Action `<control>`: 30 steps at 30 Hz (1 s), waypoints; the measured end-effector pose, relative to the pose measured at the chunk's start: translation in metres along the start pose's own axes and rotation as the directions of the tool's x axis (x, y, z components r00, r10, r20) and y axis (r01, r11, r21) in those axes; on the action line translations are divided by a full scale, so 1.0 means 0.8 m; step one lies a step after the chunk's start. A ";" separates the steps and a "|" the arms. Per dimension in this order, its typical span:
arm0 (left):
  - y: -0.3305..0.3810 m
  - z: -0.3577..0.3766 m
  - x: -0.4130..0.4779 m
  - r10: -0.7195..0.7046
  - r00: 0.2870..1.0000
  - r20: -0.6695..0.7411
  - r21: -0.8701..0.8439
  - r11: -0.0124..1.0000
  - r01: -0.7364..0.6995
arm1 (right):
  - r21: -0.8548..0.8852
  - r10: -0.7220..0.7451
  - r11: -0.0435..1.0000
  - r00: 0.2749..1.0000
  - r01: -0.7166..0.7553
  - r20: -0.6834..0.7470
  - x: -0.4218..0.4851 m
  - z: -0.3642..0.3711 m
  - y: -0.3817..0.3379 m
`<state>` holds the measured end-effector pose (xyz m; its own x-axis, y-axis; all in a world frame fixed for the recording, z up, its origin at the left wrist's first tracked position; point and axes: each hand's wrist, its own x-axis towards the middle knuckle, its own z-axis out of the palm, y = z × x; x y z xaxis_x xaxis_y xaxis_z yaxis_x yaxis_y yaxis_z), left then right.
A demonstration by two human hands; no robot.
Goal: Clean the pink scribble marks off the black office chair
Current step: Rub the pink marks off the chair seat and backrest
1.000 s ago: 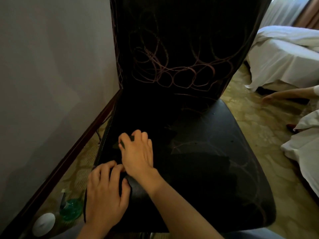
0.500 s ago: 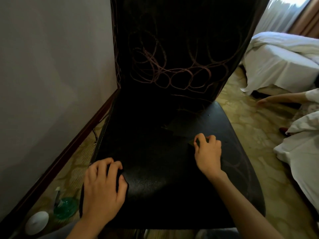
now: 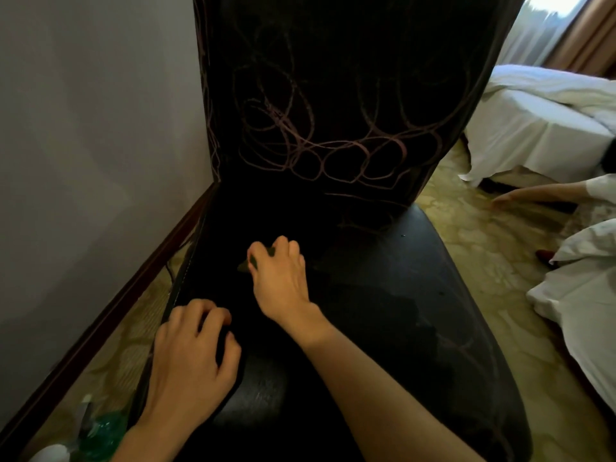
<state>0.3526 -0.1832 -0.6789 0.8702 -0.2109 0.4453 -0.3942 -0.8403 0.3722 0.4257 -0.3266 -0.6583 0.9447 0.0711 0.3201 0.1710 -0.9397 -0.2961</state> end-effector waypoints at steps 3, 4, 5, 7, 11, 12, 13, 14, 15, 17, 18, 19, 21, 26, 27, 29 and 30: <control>-0.004 0.005 0.006 -0.018 1.000 0.018 0.013 1.000 0.018 | -0.017 -0.022 1.000 1.000 0.021 -0.011 -0.004 0.003 0.030; -0.005 0.006 0.006 -0.026 0.999 0.029 0.022 0.999 0.025 | -0.054 -0.008 0.999 1.000 0.007 -0.016 -0.005 -0.001 0.047; -0.006 0.007 0.005 -0.032 0.999 0.039 0.030 0.999 0.031 | -0.099 0.039 0.994 0.999 -0.042 -0.030 -0.006 -0.006 0.069; -0.006 0.007 0.003 -0.040 0.998 0.049 0.037 0.999 0.038 | -0.186 0.199 0.959 0.976 -0.213 -0.087 -0.012 -0.025 0.126; -0.002 0.008 0.005 -0.061 0.996 0.063 0.064 0.996 0.057 | -0.257 0.393 0.879 0.915 -0.402 -0.088 -0.041 -0.066 0.207; -0.001 0.009 0.005 -0.063 0.995 0.071 0.076 0.995 0.058 | -0.258 0.395 0.878 0.915 -0.403 -0.087 -0.043 -0.069 0.210; -0.002 0.009 0.005 -0.064 0.995 0.078 0.085 0.995 0.057 | -0.255 0.396 0.878 0.914 -0.405 -0.085 -0.042 -0.070 0.209; -0.003 0.008 0.006 -0.064 0.995 0.082 0.088 0.995 0.056 | -0.248 0.407 0.876 0.910 -0.414 -0.079 -0.038 -0.069 0.206; -0.004 0.007 0.008 -0.061 0.995 0.083 0.087 0.995 0.054 | -0.220 0.426 0.875 0.902 -0.432 -0.078 -0.035 -0.068 0.201; -0.005 0.003 0.014 -0.060 0.996 0.065 0.082 0.995 0.054 | -0.108 0.411 0.900 0.905 -0.422 -0.111 -0.028 -0.063 0.180; -0.003 0.002 0.019 -0.067 0.996 0.050 0.080 0.995 0.063 | -0.053 0.354 0.930 0.926 -0.363 -0.135 -0.025 -0.057 0.161; 0.000 0.001 0.024 -0.078 0.996 0.035 0.077 0.994 0.075 | -0.025 0.276 0.959 0.949 -0.282 -0.151 -0.023 -0.048 0.136; 0.008 0.005 0.032 -0.076 0.997 0.020 0.066 0.995 0.075 | -0.006 0.109 0.994 0.982 -0.111 -0.156 -0.013 -0.030 0.081; 0.003 0.017 0.041 -0.032 0.999 0.036 -0.008 0.999 0.032 | 0.055 -0.001 0.998 0.999 0.003 -0.035 0.048 0.010 0.008; 0.000 0.018 0.041 -0.033 0.999 0.038 -0.013 0.999 0.033 | 0.040 0.015 0.999 1.000 -0.015 0.000 0.057 0.018 0.009; -0.006 0.020 0.040 -0.040 0.998 0.041 -0.018 0.999 0.041 | 0.017 0.034 0.999 0.999 -0.034 0.041 0.070 0.031 0.023; -0.008 0.021 0.040 -0.047 0.998 0.047 -0.018 0.999 0.047 | 0.002 0.019 1.000 0.999 -0.019 0.034 0.073 0.033 0.033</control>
<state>0.3878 -0.1928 -0.6808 0.9006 -0.1951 0.3884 -0.3578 -0.8402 0.4076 0.4926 -0.3382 -0.6711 0.9568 0.0644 0.2835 0.1533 -0.9403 -0.3038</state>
